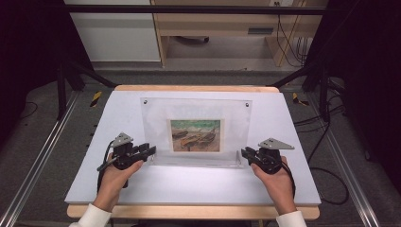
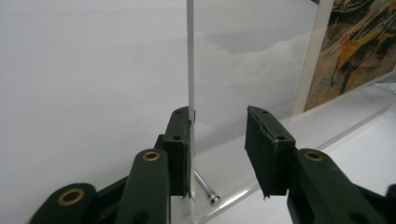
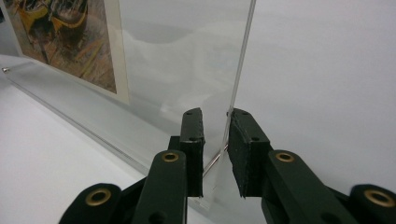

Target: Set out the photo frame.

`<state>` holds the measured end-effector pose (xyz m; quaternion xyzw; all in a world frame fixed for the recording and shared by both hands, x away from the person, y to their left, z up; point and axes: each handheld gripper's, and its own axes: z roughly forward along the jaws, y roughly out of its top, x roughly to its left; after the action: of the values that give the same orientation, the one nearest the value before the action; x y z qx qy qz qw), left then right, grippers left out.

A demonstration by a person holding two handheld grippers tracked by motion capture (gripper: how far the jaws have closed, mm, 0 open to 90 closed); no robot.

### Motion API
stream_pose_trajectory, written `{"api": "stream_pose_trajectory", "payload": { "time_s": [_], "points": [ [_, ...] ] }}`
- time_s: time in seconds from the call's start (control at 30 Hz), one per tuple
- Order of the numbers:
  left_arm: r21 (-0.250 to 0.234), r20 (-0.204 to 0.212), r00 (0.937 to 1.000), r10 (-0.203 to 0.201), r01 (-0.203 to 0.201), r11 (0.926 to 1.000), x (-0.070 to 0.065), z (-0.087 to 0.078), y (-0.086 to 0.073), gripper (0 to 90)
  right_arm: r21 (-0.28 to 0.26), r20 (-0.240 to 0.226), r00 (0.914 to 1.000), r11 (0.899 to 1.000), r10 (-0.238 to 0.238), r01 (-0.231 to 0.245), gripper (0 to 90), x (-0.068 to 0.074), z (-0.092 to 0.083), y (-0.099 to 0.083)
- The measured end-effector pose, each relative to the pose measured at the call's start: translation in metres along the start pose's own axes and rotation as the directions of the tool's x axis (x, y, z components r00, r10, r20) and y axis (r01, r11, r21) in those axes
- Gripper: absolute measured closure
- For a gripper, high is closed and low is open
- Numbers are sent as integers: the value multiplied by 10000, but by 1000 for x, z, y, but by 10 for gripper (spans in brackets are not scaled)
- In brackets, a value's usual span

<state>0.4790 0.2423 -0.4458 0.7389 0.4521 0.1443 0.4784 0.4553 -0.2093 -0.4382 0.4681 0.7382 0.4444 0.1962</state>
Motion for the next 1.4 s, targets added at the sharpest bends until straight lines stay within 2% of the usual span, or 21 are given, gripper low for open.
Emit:
{"api": "stream_pose_trajectory", "payload": {
  "time_s": [0.83,1.4],
  "points": [
    [228,-130,9992,385,-382,9990,-6,-4,-6,595,113,-30,10000,9999,-49,50,752,4,-4,-7],
    [112,-189,9985,512,-510,9986,-10,-6,-9,590,115,55,10000,9999,64,-65,760,6,-7,-13]
  ]
}}
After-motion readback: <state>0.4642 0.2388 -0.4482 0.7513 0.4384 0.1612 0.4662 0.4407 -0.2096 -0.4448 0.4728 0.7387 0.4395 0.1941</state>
